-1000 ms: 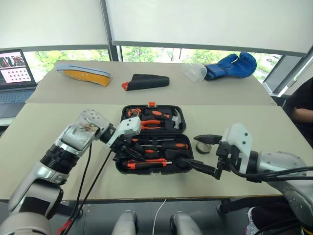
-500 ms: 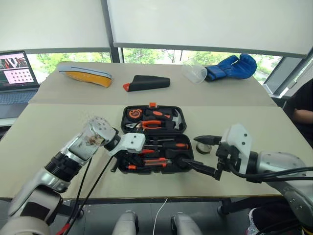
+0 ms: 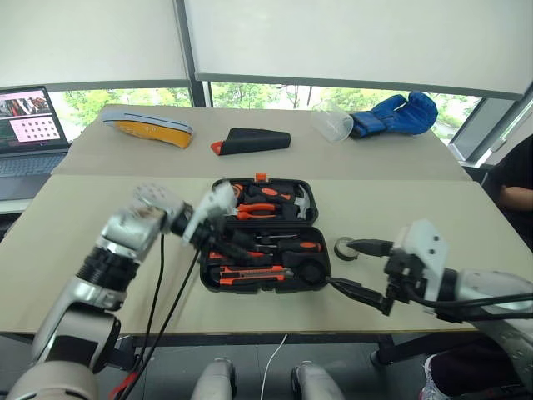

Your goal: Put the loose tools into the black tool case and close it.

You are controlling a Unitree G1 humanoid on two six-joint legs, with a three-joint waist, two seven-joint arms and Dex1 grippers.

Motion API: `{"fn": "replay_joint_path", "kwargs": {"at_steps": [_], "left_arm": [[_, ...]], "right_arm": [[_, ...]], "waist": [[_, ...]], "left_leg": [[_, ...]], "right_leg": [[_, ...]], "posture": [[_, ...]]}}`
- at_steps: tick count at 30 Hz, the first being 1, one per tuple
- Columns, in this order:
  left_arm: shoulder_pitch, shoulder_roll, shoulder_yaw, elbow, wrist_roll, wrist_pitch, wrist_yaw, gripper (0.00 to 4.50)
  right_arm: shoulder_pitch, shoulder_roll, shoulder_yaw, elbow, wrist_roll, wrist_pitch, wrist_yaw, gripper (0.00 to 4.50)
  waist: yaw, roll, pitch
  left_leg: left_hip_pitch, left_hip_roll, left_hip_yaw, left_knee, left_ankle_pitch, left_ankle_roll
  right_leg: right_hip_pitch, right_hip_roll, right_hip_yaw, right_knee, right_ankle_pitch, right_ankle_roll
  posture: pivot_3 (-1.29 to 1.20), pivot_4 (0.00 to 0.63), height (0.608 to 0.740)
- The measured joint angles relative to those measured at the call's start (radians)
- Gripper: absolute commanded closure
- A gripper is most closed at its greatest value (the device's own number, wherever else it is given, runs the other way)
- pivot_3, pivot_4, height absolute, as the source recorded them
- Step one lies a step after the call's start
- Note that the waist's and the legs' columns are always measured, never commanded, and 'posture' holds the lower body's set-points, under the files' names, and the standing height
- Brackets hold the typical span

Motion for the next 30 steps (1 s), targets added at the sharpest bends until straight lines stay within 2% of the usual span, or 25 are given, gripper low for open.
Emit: {"fn": "replay_joint_path", "kwargs": {"at_steps": [3, 4, 9, 12, 19, 24, 26, 30], "left_arm": [[0.012, -0.011, 0.026, -0.006, -0.031, 0.012, 0.02, 0.22], [0.029, -0.016, 0.035, -0.017, -0.041, 0.013, 0.024, 0.07], [0.047, -0.041, 0.048, -0.071, -0.091, 0.021, 0.043, 0.07], [0.067, -0.045, 0.047, -0.101, -0.091, 0.009, 0.064, 0.07], [0.122, -0.036, 0.028, -0.16, -0.08, -0.016, 0.09, 0.07], [0.142, -0.031, 0.01, -0.173, -0.064, -0.038, 0.1, 0.0], [0.144, -0.031, 0.009, -0.18, -0.062, -0.038, 0.106, 0.0], [0.144, -0.032, 0.003, -0.194, -0.061, -0.032, 0.123, 0.0]], "right_arm": [[0.003, -0.02, -0.004, 0.042, -0.007, 0.0, 0.008, 0.0], [-0.006, -0.024, 0.007, 0.067, -0.025, -0.001, 0.008, 0.0], [-0.103, -0.031, 0.128, 0.197, -0.108, -0.036, 0.023, 0.0], [-0.178, -0.034, 0.264, 0.334, -0.239, -0.128, 0.034, 0.0], [-0.266, 0.0, 0.421, 0.578, -0.429, -0.277, 0.058, 0.0], [-0.327, 0.032, 0.48, 0.659, -0.51, -0.36, 0.093, 1.38], [-0.35, 0.05, 0.499, 0.692, -0.54, -0.386, 0.103, 2.14], [-0.367, 0.074, 0.518, 0.731, -0.583, -0.421, 0.112, 2.14]], "waist": [[-0.005, 0.0, 0.0], [-0.005, 0.0, 0.0], [-0.002, 0.0, 0.0], [-0.003, 0.0, 0.0], [-0.002, 0.0, 0.0], [-0.002, 0.0, 0.0], [-0.002, 0.0, 0.0], [-0.001, 0.0, 0.0]], "left_leg": [[0.0, 0.0, 0.0, -0.001, 0.0, 0.0], [0.0, 0.0, 0.0, -0.001, 0.0, 0.0], [0.0, 0.0, 0.0, 0.0, 0.0, 0.0], [0.0, 0.0, 0.0, 0.0, 0.0, 0.0], [0.0, -0.001, 0.0, 0.0, 0.0, 0.0], [-0.001, -0.001, 0.0, 0.0, 0.0, 0.0], [0.0, -0.001, 0.0, 0.0, 0.0, 0.0], [0.0, -0.001, 0.0, 0.0, 0.0, 0.0]], "right_leg": [[-0.001, 0.0, 0.0, 0.0, 0.001, 0.003], [-0.001, 0.0, 0.0, 0.0, 0.001, 0.003], [-0.001, 0.0, 0.001, -0.001, -0.001, -0.002], [0.0, 0.0, 0.001, -0.001, 0.0, -0.002], [-0.001, 0.001, 0.001, -0.001, 0.002, 0.002], [-0.001, 0.001, 0.001, -0.001, 0.003, 0.004], [-0.001, 0.001, 0.001, -0.001, 0.003, 0.004], [-0.001, 0.001, 0.001, -0.001, 0.003, 0.004]], "posture": [[0.0, 0.15, 0.74], [0.0, 0.15, 0.74], [0.0, 0.15, 0.74], [0.0, 0.15, 0.74], [0.0, 0.15, 0.74], [0.0, 0.15, 0.74], [0.0, 0.15, 0.74], [0.0, 0.15, 0.74]]}}
